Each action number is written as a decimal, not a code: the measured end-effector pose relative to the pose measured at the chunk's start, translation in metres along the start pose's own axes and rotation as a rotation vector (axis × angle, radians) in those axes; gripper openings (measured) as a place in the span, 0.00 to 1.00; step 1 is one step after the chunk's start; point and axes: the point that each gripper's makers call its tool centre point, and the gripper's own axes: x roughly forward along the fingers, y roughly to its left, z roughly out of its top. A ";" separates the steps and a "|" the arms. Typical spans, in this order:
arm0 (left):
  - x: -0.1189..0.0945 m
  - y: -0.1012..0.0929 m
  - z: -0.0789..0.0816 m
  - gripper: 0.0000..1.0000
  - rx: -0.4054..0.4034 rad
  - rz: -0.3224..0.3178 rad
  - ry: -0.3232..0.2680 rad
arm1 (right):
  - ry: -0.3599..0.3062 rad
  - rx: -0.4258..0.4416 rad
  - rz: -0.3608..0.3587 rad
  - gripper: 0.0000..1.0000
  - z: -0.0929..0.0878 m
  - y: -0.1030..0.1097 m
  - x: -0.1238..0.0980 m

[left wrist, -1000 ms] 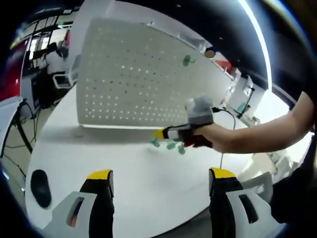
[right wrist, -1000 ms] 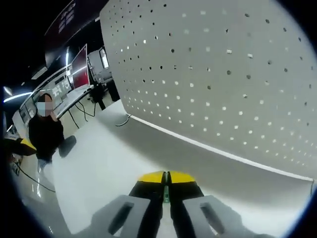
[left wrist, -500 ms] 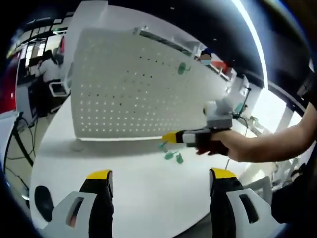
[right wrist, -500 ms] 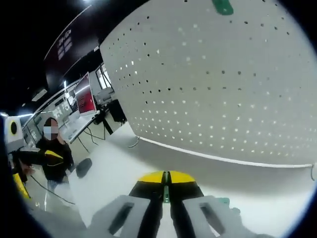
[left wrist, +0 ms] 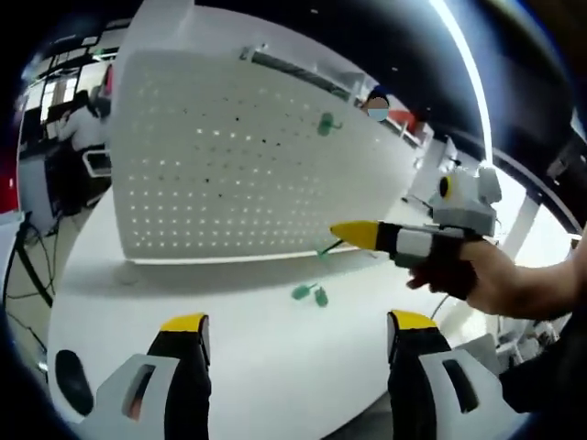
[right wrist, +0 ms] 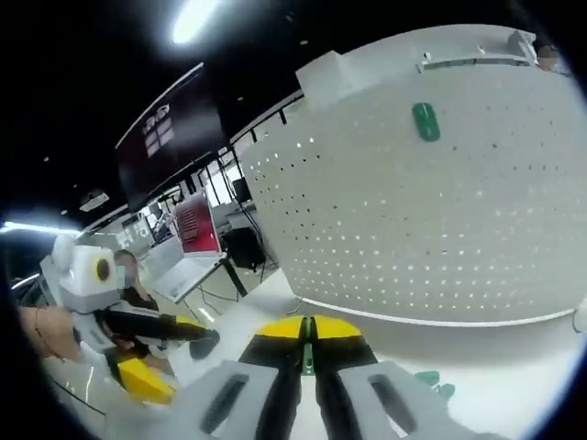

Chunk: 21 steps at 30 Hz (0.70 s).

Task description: Insert the hook assembly into the mounting plate slot until the hook locks in place.

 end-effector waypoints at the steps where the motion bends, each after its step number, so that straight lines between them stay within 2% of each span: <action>1: 0.002 -0.004 0.000 0.80 -0.009 -0.009 0.000 | -0.008 0.017 0.014 0.00 0.000 0.004 -0.005; 9: 0.010 -0.018 0.004 0.78 -0.013 -0.025 0.004 | -0.063 0.077 0.052 0.00 0.005 0.024 -0.027; 13: 0.013 -0.025 0.004 0.76 -0.044 -0.039 0.010 | -0.085 0.094 0.077 0.00 0.009 0.036 -0.033; 21: 0.013 -0.035 0.015 0.64 -0.097 -0.072 -0.022 | -0.151 0.086 0.131 0.00 0.022 0.063 -0.040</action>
